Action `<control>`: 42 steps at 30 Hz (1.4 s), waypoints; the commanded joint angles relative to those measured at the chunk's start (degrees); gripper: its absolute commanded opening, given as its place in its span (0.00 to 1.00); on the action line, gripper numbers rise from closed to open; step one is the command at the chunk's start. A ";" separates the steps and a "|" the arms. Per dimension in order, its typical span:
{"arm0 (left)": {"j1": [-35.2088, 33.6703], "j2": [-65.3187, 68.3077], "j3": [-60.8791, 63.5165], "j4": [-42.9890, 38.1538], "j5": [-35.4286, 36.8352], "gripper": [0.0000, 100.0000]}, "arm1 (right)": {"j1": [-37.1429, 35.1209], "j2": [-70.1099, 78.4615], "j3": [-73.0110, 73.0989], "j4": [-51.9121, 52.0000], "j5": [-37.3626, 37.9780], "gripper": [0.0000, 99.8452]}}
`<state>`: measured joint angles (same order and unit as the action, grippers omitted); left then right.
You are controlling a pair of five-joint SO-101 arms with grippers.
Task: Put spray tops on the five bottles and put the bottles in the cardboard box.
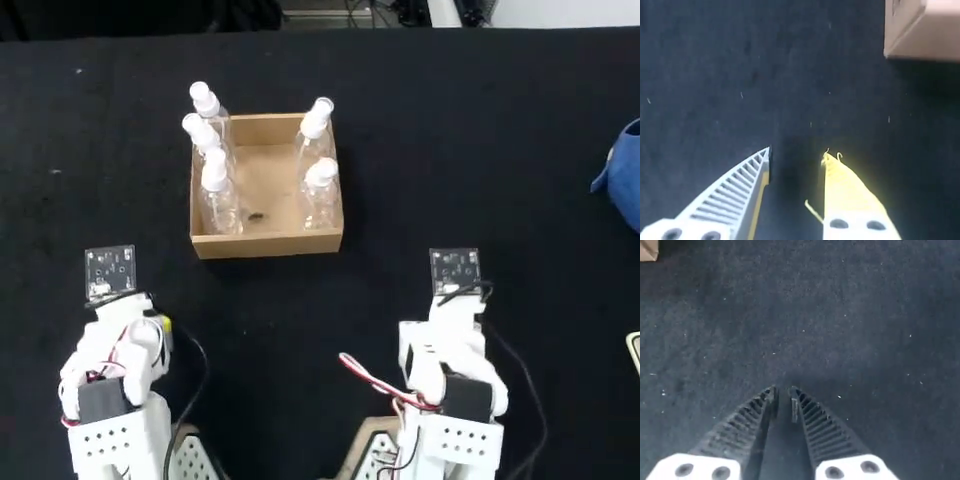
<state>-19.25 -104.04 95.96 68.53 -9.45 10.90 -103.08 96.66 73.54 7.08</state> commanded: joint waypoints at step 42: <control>4.26 -0.62 1.36 4.57 -0.44 0.03 | -17.49 -5.58 -0.22 1.41 0.53 0.01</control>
<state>-15.56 -103.96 95.96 72.13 -9.36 -5.63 -103.08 96.66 73.63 7.08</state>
